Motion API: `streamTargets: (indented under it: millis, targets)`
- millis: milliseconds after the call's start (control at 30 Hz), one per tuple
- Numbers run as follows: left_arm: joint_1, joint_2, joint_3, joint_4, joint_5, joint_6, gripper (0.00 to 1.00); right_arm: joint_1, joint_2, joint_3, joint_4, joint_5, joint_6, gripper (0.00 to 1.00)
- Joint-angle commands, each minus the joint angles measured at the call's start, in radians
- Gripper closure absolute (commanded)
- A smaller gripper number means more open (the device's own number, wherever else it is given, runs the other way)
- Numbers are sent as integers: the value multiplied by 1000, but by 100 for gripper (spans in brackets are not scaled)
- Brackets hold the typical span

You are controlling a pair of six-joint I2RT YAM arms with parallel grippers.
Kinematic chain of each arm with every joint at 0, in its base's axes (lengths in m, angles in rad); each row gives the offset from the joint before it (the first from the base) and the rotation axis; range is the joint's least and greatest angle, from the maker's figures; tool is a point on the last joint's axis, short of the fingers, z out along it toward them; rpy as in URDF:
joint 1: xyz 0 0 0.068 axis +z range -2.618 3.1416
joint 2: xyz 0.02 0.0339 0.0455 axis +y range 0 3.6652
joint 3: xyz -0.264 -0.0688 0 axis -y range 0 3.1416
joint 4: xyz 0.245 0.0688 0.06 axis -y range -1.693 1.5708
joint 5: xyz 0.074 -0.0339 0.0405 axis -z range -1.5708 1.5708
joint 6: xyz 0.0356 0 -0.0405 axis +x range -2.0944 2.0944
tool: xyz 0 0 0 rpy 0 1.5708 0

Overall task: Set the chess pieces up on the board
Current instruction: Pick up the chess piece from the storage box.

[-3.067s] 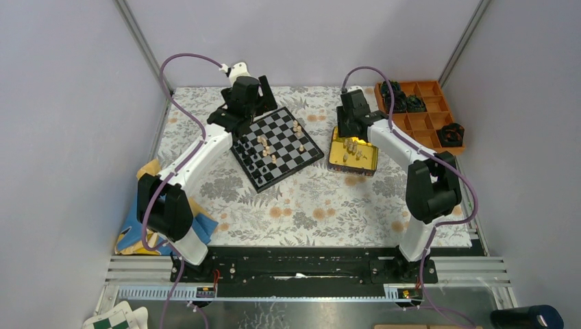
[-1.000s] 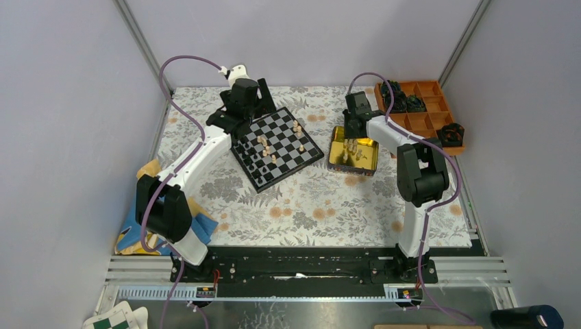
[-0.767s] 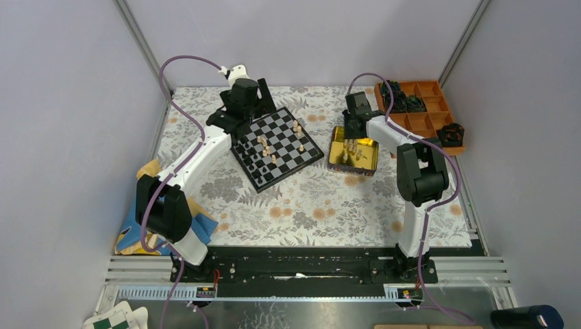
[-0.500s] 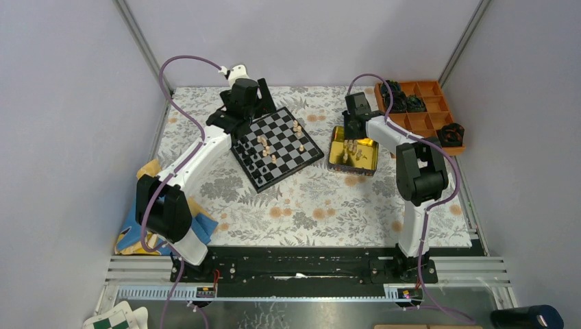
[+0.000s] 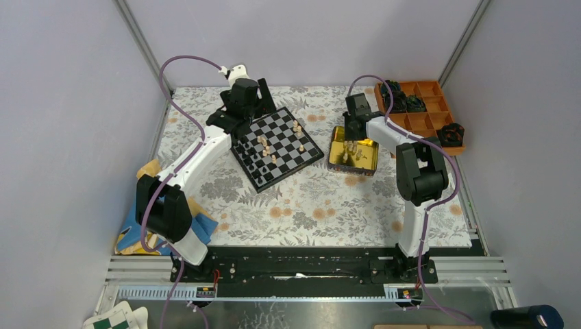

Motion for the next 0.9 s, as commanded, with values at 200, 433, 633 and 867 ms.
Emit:
streamTargets:
  millis: [200,433,633,867]
  targets:
    - [10,0,-7,20,8,6,1,-12,-8,-16,6,6,7,73]
    - [9,0,-8,20,8,2,1,-14,-16,-20,8,10,7,81]
    - [9,-1,-5,20,8,1,1,-14,-43,-16,19,34,-2,100]
    - [9,-5,-2,20,6,2,1,-13,-81,24,10,52,-6,100]
